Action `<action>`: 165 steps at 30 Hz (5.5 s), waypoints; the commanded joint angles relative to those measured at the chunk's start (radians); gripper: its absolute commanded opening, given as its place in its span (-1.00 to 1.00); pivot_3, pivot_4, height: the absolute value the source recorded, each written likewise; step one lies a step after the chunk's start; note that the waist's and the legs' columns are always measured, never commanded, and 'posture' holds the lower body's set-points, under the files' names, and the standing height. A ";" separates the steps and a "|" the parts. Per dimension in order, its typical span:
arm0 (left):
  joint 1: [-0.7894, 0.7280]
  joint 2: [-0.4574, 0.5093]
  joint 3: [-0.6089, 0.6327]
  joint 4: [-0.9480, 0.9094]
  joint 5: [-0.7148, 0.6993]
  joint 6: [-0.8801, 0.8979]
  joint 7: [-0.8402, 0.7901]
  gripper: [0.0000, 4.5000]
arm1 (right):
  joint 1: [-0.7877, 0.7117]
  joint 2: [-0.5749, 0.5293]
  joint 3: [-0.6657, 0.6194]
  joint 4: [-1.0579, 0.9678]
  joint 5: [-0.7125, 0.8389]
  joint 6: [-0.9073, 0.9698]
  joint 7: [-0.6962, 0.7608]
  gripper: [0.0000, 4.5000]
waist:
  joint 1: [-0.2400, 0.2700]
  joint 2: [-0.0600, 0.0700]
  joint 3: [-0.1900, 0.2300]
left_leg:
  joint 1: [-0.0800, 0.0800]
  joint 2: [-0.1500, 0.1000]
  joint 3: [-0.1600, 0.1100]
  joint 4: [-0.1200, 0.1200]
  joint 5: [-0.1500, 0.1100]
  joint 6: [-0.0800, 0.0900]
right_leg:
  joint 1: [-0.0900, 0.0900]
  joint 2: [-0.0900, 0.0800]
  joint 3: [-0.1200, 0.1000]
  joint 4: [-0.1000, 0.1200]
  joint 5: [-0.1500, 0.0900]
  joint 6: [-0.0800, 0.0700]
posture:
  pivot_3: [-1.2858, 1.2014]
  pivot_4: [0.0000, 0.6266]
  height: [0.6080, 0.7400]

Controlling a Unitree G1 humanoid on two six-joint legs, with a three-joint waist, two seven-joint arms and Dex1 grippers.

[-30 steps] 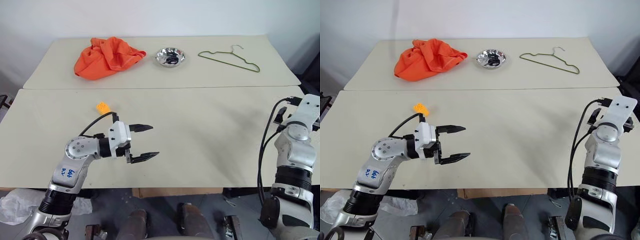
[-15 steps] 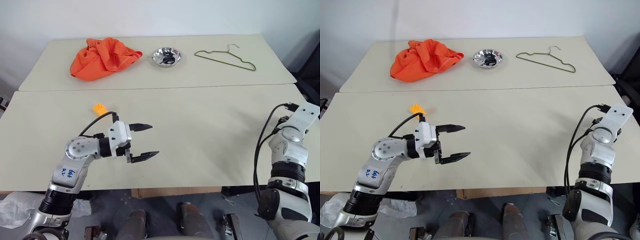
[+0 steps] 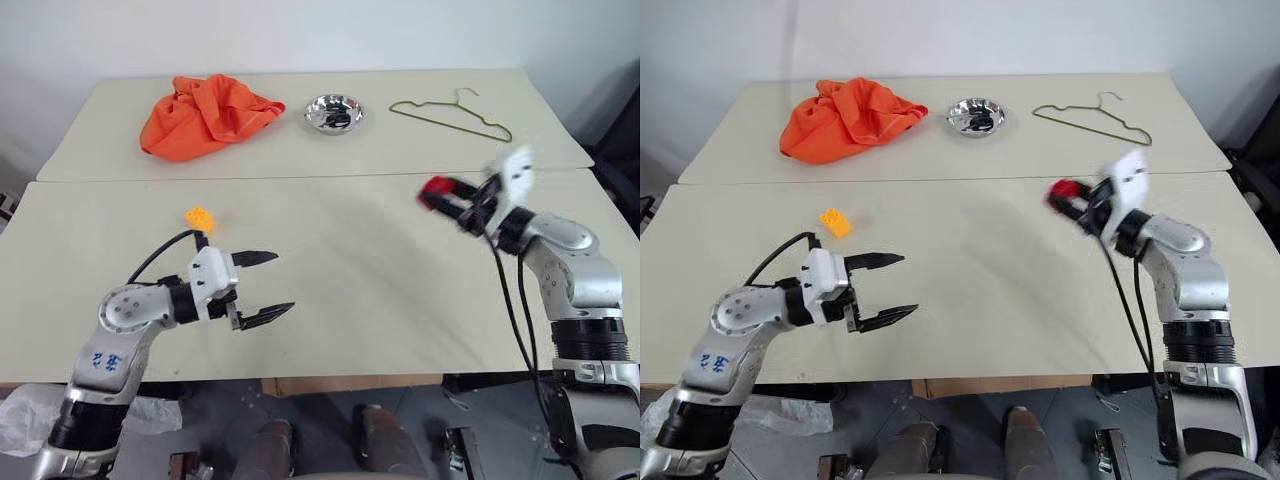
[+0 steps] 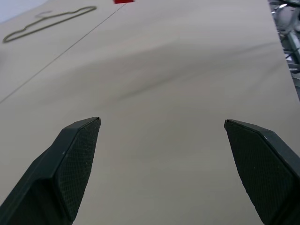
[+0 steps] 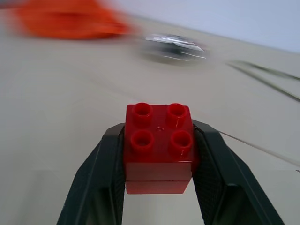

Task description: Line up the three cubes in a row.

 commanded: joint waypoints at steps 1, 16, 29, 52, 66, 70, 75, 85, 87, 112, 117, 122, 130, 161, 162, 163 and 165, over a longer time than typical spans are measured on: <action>0.051 0.018 0.037 -0.081 -0.013 0.013 0.021 1.00 | -0.026 -0.018 0.138 0.027 -0.044 -0.077 0.241 -0.33 | 0.004 -0.001 0.000 | 0.000 -0.001 0.000 0.000 0.000 0.000 | 0.000 -0.001 0.000 0.000 0.000 0.000 | 0.03 -0.52 1.00; 0.178 0.026 0.088 -0.246 -0.034 0.110 0.105 1.00 | -0.046 0.070 0.259 0.225 -0.203 -0.288 0.344 -0.33 | 0.023 -0.001 0.001 | -0.001 -0.001 -0.001 0.001 -0.001 -0.001 | 0.000 -0.002 -0.001 -0.002 0.000 0.000 | 0.03 -0.52 1.00; 0.160 0.030 0.077 -0.215 -0.032 0.103 0.092 1.00 | -0.034 0.073 0.200 0.382 -0.188 -0.469 0.402 -0.18 | 0.025 -0.001 0.001 | 0.000 -0.002 -0.001 0.001 -0.001 -0.001 | 0.001 -0.002 -0.002 -0.002 0.000 0.000 | 0.03 -0.52 1.00; 0.568 -0.121 0.816 0.060 -0.233 -0.063 0.151 1.00 | 0.162 0.109 0.038 -0.043 0.223 -0.329 0.558 0.99 | 0.025 -0.002 0.001 | 0.000 0.000 -0.003 0.001 -0.002 -0.001 | 0.002 -0.002 -0.004 -0.005 0.000 0.000 | 0.03 -0.52 1.00; 0.494 -0.022 0.690 0.280 -0.178 -0.149 0.034 1.00 | 0.245 0.102 0.028 -0.104 0.191 -0.458 0.562 0.99 | 0.030 -0.004 0.000 | 0.001 0.000 -0.010 0.001 -0.004 -0.001 | 0.007 -0.004 -0.004 -0.007 0.000 -0.001 | 0.03 -0.52 1.00; 0.425 0.028 0.609 0.271 -0.180 -0.121 -0.009 1.00 | 0.240 0.053 -0.009 -0.051 0.177 -0.477 0.556 0.99 | 0.022 -0.004 0.000 | 0.002 0.000 -0.010 0.000 -0.005 -0.001 | 0.008 -0.004 -0.004 -0.008 -0.001 -0.001 | 0.03 -0.52 1.00; 0.348 0.073 0.479 0.304 -0.158 -0.088 -0.084 1.00 | 0.259 0.050 -0.017 -0.063 0.164 -0.484 0.522 0.99 | 0.019 -0.004 0.000 | 0.001 0.001 -0.010 0.000 -0.005 -0.002 | 0.007 -0.002 -0.006 -0.007 -0.001 -0.003 | 0.03 -0.52 1.00; 0.139 0.060 0.353 0.513 -0.059 -0.199 -0.078 1.00 | 0.298 0.056 -0.013 -0.106 0.154 -0.482 0.471 0.99 | 0.026 -0.004 0.000 | 0.001 0.000 -0.010 0.001 -0.005 -0.002 | 0.007 -0.002 -0.009 -0.006 -0.001 -0.003 | 0.03 -0.52 1.00; 0.100 0.046 0.331 0.539 -0.056 -0.197 -0.077 1.00 | 0.300 0.058 -0.012 -0.108 0.151 -0.485 0.463 0.99 | 0.026 -0.004 0.000 | 0.001 0.000 -0.010 0.001 -0.005 -0.002 | 0.007 -0.002 -0.009 -0.006 -0.001 -0.002 | 0.03 -0.52 1.00; -0.235 0.103 0.024 0.358 -0.057 0.035 -0.302 -0.34 | 0.415 0.018 -0.132 -0.156 0.148 -0.500 0.336 1.00 | 0.049 -0.004 0.000 | 0.000 -0.002 -0.010 0.003 -0.004 -0.002 | 0.006 -0.003 -0.009 -0.005 -0.001 -0.002 | 0.03 -0.52 1.00; -0.439 -0.017 -0.193 0.476 0.092 0.005 -0.302 -0.34 | 0.477 -0.001 -0.180 -0.138 0.120 -0.534 0.316 1.00 | 0.051 -0.004 0.000 | 0.000 -0.002 -0.009 0.003 -0.004 -0.001 | 0.006 -0.001 -0.010 -0.002 -0.001 -0.001 | 0.03 -0.52 1.00; -0.497 -0.089 -0.282 0.595 0.187 -0.079 -0.305 -0.34 | 0.513 -0.004 -0.197 -0.165 0.121 -0.542 0.292 1.00 | 0.034 -0.004 0.000 | 0.000 -0.002 -0.006 0.003 -0.004 0.000 | 0.005 0.001 -0.008 -0.001 0.000 0.000 | 0.03 -0.52 1.00; -0.527 -0.176 -0.314 0.653 0.234 -0.122 -0.285 -0.34 | 0.567 0.007 -0.193 -0.211 0.120 -0.537 0.263 1.00 | 0.041 -0.004 0.000 | -0.001 -0.003 -0.006 0.005 -0.002 0.000 | 0.005 0.000 -0.008 -0.001 0.000 0.000 | 0.03 -0.52 1.00; 0.273 -0.204 0.617 0.313 -0.139 -0.226 0.206 0.98 | 0.435 0.181 -0.039 -0.288 0.161 -0.426 0.163 1.00 | 0.034 -0.005 0.000 | 0.000 0.000 -0.006 0.003 -0.002 -0.002 | 0.003 -0.002 -0.007 -0.002 -0.001 -0.001 | 0.03 -0.52 1.00; 0.294 -0.219 0.622 0.297 -0.143 -0.227 0.224 0.98 | 0.433 0.183 -0.039 -0.288 0.158 -0.426 0.160 1.00 | 0.044 -0.006 -0.001 | 0.000 -0.002 -0.008 0.004 -0.002 -0.001 | 0.004 -0.004 -0.007 -0.002 0.000 -0.001 | 0.03 -0.52 1.00; 0.318 -0.241 0.629 0.278 -0.148 -0.232 0.244 0.98 | 0.430 0.183 -0.038 -0.286 0.156 -0.428 0.157 1.00 | 0.054 -0.006 -0.001 | 0.000 -0.002 -0.008 0.004 -0.003 -0.001 | 0.005 -0.004 -0.006 -0.003 0.000 -0.001 | 0.03 -0.52 1.00; 0.358 -0.291 0.631 0.214 -0.158 -0.237 0.295 0.98 | 0.423 0.181 -0.041 -0.276 0.152 -0.436 0.153 1.00 | 0.059 -0.006 -0.001 | 0.000 -0.003 -0.013 0.005 -0.003 0.000 | 0.010 -0.005 -0.007 -0.007 0.000 0.000 | 0.03 -0.52 1.00</action>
